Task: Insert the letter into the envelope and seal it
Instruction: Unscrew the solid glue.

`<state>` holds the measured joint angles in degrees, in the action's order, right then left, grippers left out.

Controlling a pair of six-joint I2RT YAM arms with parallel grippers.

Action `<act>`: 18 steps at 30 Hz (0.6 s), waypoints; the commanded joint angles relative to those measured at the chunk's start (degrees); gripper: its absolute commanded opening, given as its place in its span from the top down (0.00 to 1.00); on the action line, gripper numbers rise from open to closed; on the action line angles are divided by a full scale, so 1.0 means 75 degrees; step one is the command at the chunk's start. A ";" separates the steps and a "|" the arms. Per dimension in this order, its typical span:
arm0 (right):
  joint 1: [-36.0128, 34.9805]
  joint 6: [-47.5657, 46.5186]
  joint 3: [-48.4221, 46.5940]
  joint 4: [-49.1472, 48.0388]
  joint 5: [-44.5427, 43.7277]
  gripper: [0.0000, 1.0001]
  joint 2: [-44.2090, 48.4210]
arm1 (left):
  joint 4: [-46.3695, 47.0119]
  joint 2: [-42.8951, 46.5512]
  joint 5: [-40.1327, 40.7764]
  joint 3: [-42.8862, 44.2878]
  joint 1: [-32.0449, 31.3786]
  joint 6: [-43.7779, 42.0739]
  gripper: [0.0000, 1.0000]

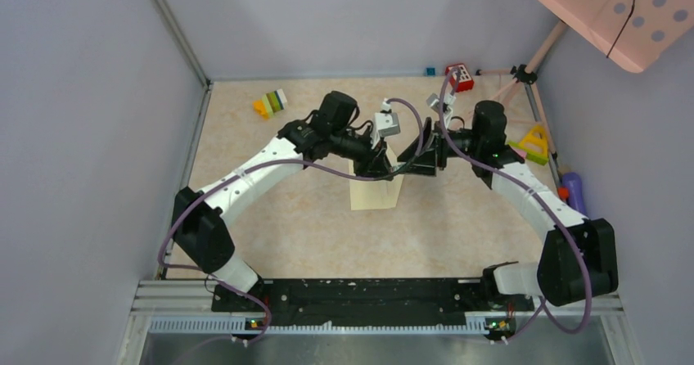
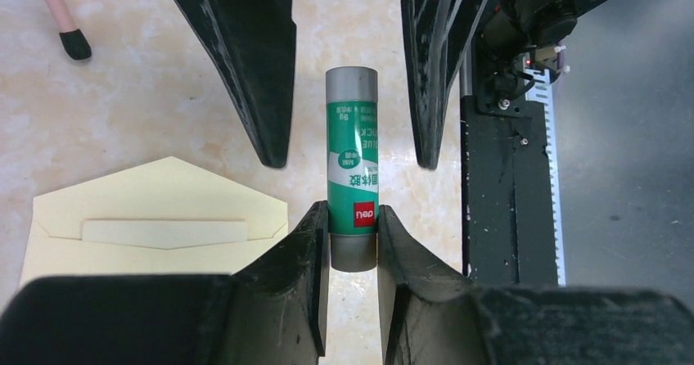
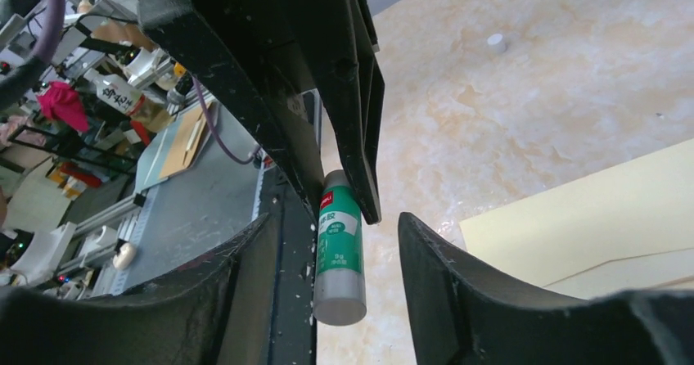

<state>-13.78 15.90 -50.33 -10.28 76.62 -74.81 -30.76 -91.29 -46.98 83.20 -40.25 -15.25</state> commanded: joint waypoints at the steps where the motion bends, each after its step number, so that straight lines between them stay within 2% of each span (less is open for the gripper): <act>1: 0.0390 0.0725 -0.0473 -0.0414 0.0377 0.42 -0.0004 | 0.0061 0.0350 0.0339 -0.0112 -0.0039 -0.0321 1.00; 8: 0.0552 0.0815 -0.0593 0.0008 0.0148 0.40 -0.0133 | 0.0210 0.0649 0.0681 -0.0366 -0.0026 -0.0351 1.00; 15: 0.0570 -0.0505 -0.0653 0.1000 -0.0048 0.43 0.0051 | 0.0284 0.0695 0.0507 -0.0511 -0.0028 -0.0316 1.00; 18: 0.0565 -0.1721 -0.0589 0.1636 0.0084 0.46 0.0233 | 0.0122 0.0622 0.0084 -0.0428 -0.0024 -0.0341 1.00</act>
<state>-10.02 14.63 -52.73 -3.49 76.44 -75.59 -30.85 -88.38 -42.68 79.59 -40.34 -16.73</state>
